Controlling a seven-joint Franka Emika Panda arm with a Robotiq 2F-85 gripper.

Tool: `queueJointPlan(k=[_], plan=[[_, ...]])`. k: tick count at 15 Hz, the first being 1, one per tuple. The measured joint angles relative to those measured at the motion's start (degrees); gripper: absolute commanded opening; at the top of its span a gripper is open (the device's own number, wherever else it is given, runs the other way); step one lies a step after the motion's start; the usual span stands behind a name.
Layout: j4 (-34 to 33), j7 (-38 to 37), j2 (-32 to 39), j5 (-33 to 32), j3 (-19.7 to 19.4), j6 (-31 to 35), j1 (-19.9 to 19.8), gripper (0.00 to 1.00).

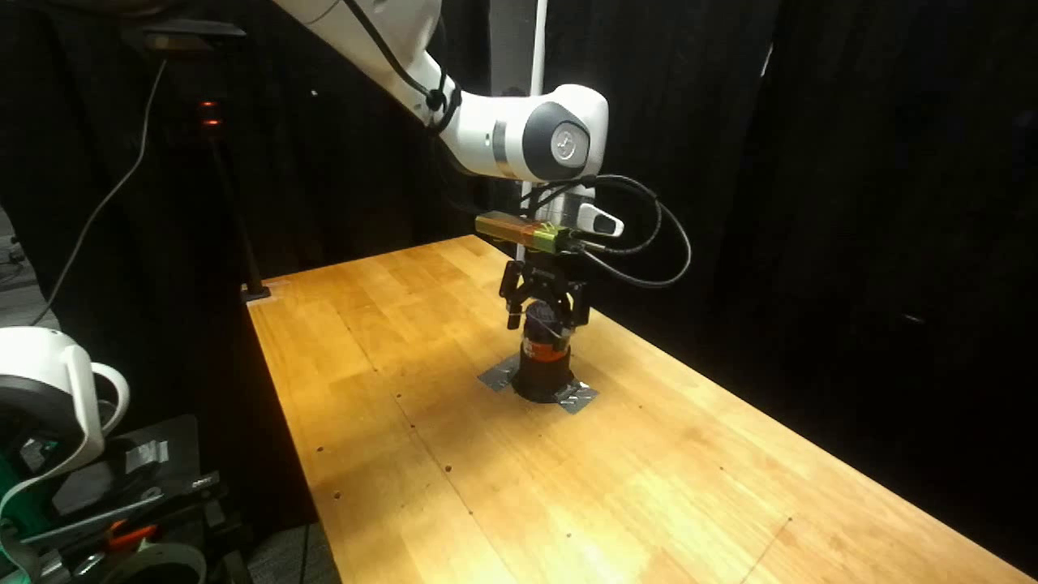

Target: Put the rubber band around the brown cup

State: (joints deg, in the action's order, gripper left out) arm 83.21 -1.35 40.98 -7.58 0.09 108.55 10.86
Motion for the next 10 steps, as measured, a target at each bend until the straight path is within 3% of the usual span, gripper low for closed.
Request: queueJointPlan(k=[4, 5, 7, 10], plan=[[7.5, 0.0, -3.9, 0.0, 0.0, 6.8, -0.2, 1.00], [9.2, 0.0, -4.8, 0.0, 0.0, 8.4, -0.3, 0.75], [12.7, 0.0, -6.6, 0.0, 0.0, 12.2, -0.3, 0.68], [18.2, 0.0, -9.3, 0.0, 0.0, 19.0, -0.3, 0.44]])
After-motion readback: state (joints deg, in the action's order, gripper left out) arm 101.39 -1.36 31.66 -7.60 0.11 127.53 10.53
